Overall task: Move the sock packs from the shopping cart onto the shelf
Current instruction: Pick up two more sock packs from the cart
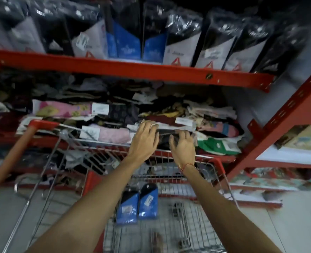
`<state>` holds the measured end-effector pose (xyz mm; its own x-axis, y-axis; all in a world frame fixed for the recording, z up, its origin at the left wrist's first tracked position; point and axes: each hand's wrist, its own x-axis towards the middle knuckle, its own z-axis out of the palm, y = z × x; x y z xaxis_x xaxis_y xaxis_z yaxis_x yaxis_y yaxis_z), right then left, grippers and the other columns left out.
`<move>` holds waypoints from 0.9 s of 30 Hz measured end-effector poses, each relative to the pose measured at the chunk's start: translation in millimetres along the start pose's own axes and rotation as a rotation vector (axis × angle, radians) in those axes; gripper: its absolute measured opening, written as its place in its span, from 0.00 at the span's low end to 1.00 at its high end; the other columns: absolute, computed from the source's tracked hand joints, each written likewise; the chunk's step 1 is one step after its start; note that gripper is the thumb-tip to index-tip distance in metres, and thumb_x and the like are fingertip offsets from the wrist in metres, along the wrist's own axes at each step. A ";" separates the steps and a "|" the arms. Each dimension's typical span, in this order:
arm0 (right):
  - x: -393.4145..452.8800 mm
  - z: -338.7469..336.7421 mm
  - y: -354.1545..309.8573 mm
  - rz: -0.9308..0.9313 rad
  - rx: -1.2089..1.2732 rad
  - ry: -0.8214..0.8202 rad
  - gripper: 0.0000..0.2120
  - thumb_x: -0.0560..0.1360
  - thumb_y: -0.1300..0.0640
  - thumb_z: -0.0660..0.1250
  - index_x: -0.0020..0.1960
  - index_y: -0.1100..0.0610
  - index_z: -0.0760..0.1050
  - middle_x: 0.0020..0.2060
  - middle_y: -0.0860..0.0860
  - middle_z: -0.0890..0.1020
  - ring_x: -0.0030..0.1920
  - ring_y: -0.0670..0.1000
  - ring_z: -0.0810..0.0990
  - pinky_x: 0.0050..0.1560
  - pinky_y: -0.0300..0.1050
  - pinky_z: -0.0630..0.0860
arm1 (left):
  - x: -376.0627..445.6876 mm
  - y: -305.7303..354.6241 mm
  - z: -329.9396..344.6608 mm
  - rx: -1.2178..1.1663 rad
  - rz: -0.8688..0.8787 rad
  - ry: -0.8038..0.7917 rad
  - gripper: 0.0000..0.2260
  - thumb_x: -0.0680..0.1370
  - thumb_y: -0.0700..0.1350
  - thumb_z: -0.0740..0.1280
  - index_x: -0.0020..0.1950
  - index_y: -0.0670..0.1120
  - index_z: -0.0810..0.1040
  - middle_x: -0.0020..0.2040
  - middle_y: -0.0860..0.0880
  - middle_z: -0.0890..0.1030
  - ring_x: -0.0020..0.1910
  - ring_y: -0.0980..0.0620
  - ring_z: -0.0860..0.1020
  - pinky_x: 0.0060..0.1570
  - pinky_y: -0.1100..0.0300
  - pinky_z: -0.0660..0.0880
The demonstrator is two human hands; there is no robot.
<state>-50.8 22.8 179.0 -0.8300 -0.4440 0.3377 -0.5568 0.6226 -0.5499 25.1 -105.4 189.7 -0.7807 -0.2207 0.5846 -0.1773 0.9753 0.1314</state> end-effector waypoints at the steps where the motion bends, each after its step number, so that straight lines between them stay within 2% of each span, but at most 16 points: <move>1: -12.3 18.4 2.9 0.017 0.003 -0.053 0.15 0.79 0.55 0.62 0.59 0.63 0.75 0.54 0.61 0.78 0.55 0.62 0.75 0.57 0.57 0.75 | -19.1 -8.6 9.9 0.018 -0.020 -0.030 0.16 0.78 0.44 0.56 0.57 0.38 0.78 0.53 0.42 0.80 0.56 0.44 0.75 0.61 0.53 0.69; 5: -46.1 64.1 14.9 0.120 -0.001 -0.282 0.13 0.78 0.55 0.62 0.58 0.63 0.75 0.55 0.61 0.78 0.56 0.63 0.76 0.52 0.54 0.76 | -74.4 -33.7 37.0 0.096 -0.084 -0.136 0.16 0.75 0.43 0.56 0.51 0.37 0.81 0.47 0.42 0.82 0.52 0.46 0.73 0.55 0.54 0.71; 7: -58.1 89.1 22.4 0.171 -0.027 -0.413 0.15 0.79 0.54 0.62 0.61 0.61 0.74 0.58 0.61 0.77 0.58 0.63 0.76 0.51 0.54 0.77 | -99.9 -46.9 54.8 0.113 -0.160 -0.188 0.16 0.74 0.43 0.56 0.48 0.38 0.82 0.45 0.42 0.82 0.51 0.46 0.70 0.54 0.54 0.68; 9: -69.3 114.4 32.1 0.223 -0.072 -0.573 0.17 0.79 0.52 0.62 0.63 0.60 0.72 0.60 0.61 0.76 0.58 0.63 0.76 0.53 0.55 0.78 | -121.3 -55.2 73.3 0.107 -0.226 -0.292 0.17 0.74 0.43 0.56 0.50 0.38 0.81 0.46 0.40 0.82 0.51 0.44 0.73 0.55 0.53 0.68; 10: -75.0 122.2 35.5 0.265 -0.103 -0.646 0.17 0.79 0.52 0.61 0.63 0.60 0.72 0.60 0.61 0.76 0.58 0.63 0.77 0.54 0.55 0.78 | -132.8 -57.3 80.9 0.117 -0.274 -0.364 0.16 0.74 0.42 0.57 0.50 0.38 0.82 0.47 0.40 0.83 0.51 0.43 0.76 0.55 0.53 0.71; 12: -80.4 148.1 44.7 0.339 -0.208 -0.801 0.18 0.80 0.51 0.59 0.63 0.62 0.72 0.61 0.62 0.76 0.61 0.62 0.76 0.59 0.55 0.77 | -157.6 -65.1 110.3 0.029 -0.460 -0.544 0.14 0.74 0.41 0.61 0.56 0.37 0.79 0.53 0.38 0.81 0.54 0.41 0.78 0.50 0.53 0.78; 14: -86.8 169.4 56.2 0.335 -0.267 -0.898 0.21 0.80 0.52 0.57 0.68 0.63 0.68 0.68 0.63 0.70 0.70 0.62 0.67 0.70 0.54 0.67 | -181.1 -67.4 132.2 -0.108 -0.657 -0.729 0.20 0.77 0.42 0.62 0.68 0.38 0.70 0.67 0.35 0.70 0.66 0.37 0.68 0.60 0.45 0.73; 17: -92.5 207.7 73.6 0.429 -0.225 -0.971 0.34 0.79 0.48 0.61 0.77 0.59 0.50 0.76 0.62 0.54 0.76 0.63 0.50 0.75 0.55 0.55 | -218.2 -70.8 169.0 -0.237 -0.800 -0.860 0.33 0.75 0.45 0.69 0.74 0.37 0.58 0.74 0.32 0.55 0.73 0.34 0.56 0.69 0.43 0.64; 19: -99.2 230.0 82.8 0.516 -0.184 -1.018 0.43 0.75 0.44 0.65 0.78 0.54 0.41 0.77 0.63 0.43 0.76 0.65 0.44 0.75 0.57 0.54 | -236.4 -71.1 183.6 -0.263 -0.846 -0.899 0.41 0.70 0.49 0.74 0.75 0.39 0.57 0.74 0.31 0.55 0.71 0.32 0.59 0.68 0.44 0.67; 22: -113.6 251.4 91.5 0.522 -0.189 -1.082 0.49 0.71 0.42 0.70 0.77 0.48 0.38 0.76 0.62 0.35 0.75 0.67 0.40 0.72 0.65 0.57 | -258.8 -71.0 197.9 -0.363 -0.889 -0.896 0.49 0.61 0.50 0.81 0.74 0.38 0.59 0.67 0.28 0.65 0.60 0.28 0.70 0.54 0.42 0.75; 23: -118.5 254.2 92.3 0.524 -0.193 -1.078 0.51 0.70 0.42 0.72 0.77 0.46 0.38 0.75 0.61 0.34 0.75 0.68 0.39 0.72 0.67 0.60 | -260.1 -72.6 198.3 -0.378 -0.902 -0.888 0.49 0.61 0.50 0.81 0.75 0.40 0.58 0.67 0.29 0.65 0.60 0.29 0.70 0.54 0.42 0.75; 25: -126.3 259.8 93.1 0.557 -0.196 -1.061 0.56 0.65 0.44 0.76 0.77 0.44 0.38 0.75 0.60 0.32 0.75 0.67 0.41 0.69 0.69 0.63 | -257.3 -76.6 198.0 -0.381 -0.951 -0.939 0.51 0.64 0.56 0.78 0.78 0.49 0.51 0.71 0.33 0.59 0.65 0.33 0.67 0.61 0.43 0.72; 27: -126.6 261.9 92.4 0.586 -0.209 -1.074 0.61 0.61 0.44 0.79 0.77 0.43 0.37 0.74 0.60 0.31 0.75 0.66 0.41 0.69 0.71 0.61 | -254.5 -81.0 198.4 -0.399 -1.016 -1.000 0.52 0.63 0.60 0.77 0.78 0.54 0.49 0.72 0.35 0.57 0.66 0.35 0.68 0.63 0.45 0.72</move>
<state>11.7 -32.2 -114.6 -0.5619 -0.3061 -0.7685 -0.1882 0.9520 -0.2415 119.2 -128.4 -128.6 -0.5343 -0.5409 -0.6496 -0.8444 0.3056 0.4400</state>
